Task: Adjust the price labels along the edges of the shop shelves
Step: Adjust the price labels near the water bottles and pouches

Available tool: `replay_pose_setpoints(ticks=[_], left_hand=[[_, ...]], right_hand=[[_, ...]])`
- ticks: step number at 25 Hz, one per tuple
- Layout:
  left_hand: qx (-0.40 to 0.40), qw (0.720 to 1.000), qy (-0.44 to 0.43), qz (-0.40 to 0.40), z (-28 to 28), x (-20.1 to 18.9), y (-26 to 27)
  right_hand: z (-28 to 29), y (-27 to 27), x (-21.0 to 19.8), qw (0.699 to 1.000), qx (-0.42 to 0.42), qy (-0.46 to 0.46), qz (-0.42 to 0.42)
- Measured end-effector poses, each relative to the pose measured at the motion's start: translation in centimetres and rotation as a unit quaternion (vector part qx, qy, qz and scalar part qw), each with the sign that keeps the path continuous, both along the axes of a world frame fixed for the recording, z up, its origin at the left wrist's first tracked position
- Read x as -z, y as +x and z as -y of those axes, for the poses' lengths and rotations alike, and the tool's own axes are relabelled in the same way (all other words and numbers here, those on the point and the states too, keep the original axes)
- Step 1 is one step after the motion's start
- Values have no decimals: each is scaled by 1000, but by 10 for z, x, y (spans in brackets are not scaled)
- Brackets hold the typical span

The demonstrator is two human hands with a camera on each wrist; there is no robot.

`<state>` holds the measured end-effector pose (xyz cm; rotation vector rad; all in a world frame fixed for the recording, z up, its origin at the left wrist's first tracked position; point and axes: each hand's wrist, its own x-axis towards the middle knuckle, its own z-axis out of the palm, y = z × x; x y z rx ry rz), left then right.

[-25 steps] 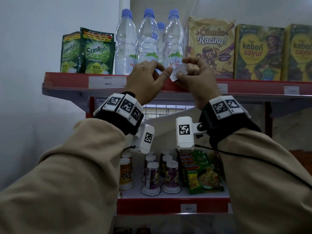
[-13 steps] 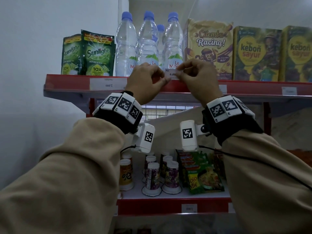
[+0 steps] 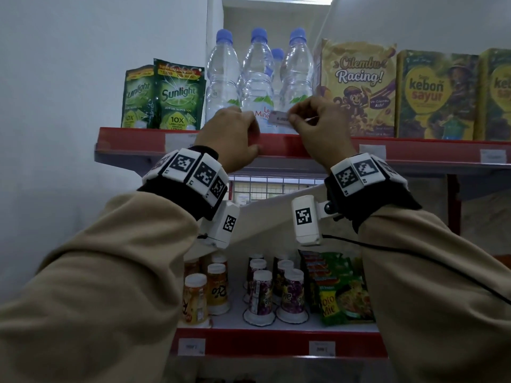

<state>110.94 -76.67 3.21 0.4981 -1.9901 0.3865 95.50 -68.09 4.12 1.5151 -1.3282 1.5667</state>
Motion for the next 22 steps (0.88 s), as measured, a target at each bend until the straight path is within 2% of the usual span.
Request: replay_pose_setpoints(ticks=[7,11,22], left_hand=[[65,994,67,-50,-4,-3,9],[37,998,44,-25,0,-5,6],[31,999,31,-18,7,-3,6]], right_hand=[[2,9,-9,990,27,122,-58],[-5,10,-15,974,61,197,-92],[-13,15,-18,938,157,264,-162]])
